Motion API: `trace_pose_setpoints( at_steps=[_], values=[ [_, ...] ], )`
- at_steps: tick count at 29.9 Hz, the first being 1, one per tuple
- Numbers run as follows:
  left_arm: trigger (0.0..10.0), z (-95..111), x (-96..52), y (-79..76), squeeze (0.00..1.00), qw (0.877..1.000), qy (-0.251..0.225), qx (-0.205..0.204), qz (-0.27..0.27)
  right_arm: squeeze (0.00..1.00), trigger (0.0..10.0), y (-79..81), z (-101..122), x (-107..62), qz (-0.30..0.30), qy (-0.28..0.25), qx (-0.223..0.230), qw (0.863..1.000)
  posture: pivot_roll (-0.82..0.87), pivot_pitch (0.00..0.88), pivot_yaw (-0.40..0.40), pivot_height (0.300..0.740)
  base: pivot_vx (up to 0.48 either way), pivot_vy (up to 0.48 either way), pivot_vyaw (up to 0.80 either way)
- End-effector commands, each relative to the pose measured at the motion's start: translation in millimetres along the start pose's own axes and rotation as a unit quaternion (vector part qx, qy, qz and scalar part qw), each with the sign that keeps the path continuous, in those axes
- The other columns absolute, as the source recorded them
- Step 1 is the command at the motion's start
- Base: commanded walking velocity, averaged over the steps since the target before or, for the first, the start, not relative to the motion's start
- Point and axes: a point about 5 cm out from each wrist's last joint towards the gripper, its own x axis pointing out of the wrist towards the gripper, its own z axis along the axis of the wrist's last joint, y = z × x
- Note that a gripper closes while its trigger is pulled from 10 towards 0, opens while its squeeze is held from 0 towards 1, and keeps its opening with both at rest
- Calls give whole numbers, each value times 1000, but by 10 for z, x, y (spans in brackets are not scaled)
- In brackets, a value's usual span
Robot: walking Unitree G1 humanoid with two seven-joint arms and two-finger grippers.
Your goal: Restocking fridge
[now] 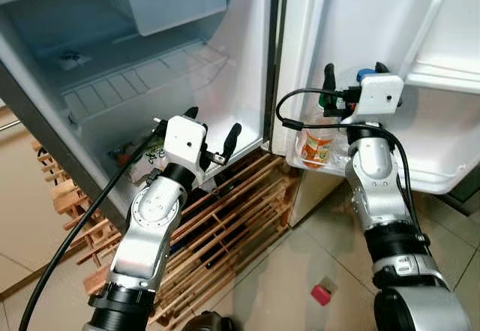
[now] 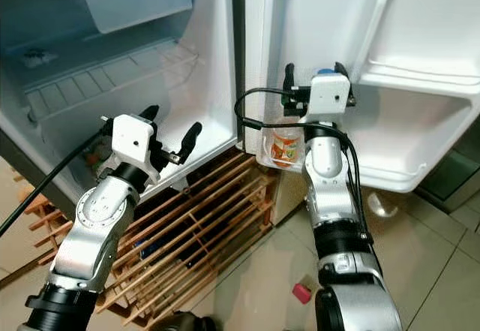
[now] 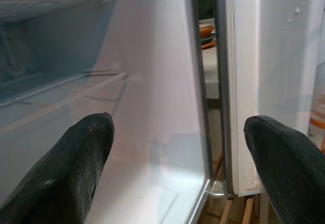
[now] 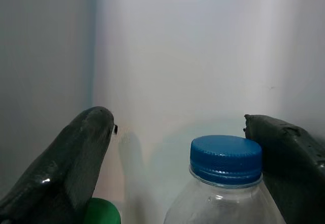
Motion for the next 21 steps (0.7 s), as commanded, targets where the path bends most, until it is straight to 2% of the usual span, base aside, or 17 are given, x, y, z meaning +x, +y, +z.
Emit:
trace_pose_setpoints(
  at_steps=[1,3,6,7,11,13,16,20,21],
  values=[
    [10000,-8,12,16,0,1000,2,6,3,1000,10000,-56,311,33,-15,-76,-27,997,-76,0,56,740,0,0,0],
    [10000,-10,23,10,0,1000,1,5,2,1000,10000,-13,317,-173,-16,-79,-43,996,-90,0,61,740,0,0,0],
    [10000,-13,38,-15,0,1000,0,1,-3,1000,10000,-17,321,-290,-18,-86,-73,993,-100,0,66,740,0,0,0],
    [10000,-13,38,-15,0,1000,0,1,-3,1000,10000,-17,321,-290,-18,-86,-73,993,-100,0,66,740,0,0,0],
    [10000,-16,77,-38,0,1000,-3,0,-12,1000,10000,-109,325,-290,-18,-91,-147,985,-117,0,77,740,0,0,0],
    [10000,-13,87,-42,0,1000,-4,0,-14,1000,10000,-157,251,-262,-17,-57,-170,984,-118,0,78,740,0,0,0],
    [10000,-13,99,-47,0,1000,-5,0,-15,1000,10000,-223,172,-245,-13,-27,-225,974,-114,0,75,740,0,0,0],
    [10000,-14,103,-49,0,1000,-6,0,-15,1000,10000,-260,203,-234,-19,-42,-262,964,-113,0,69,740,0,0,0],
    [10000,-16,104,-47,0,1000,-7,0,-14,780,10000,-260,213,-230,-18,-47,-270,961,-113,0,67,740,0,0,0]
  ],
)
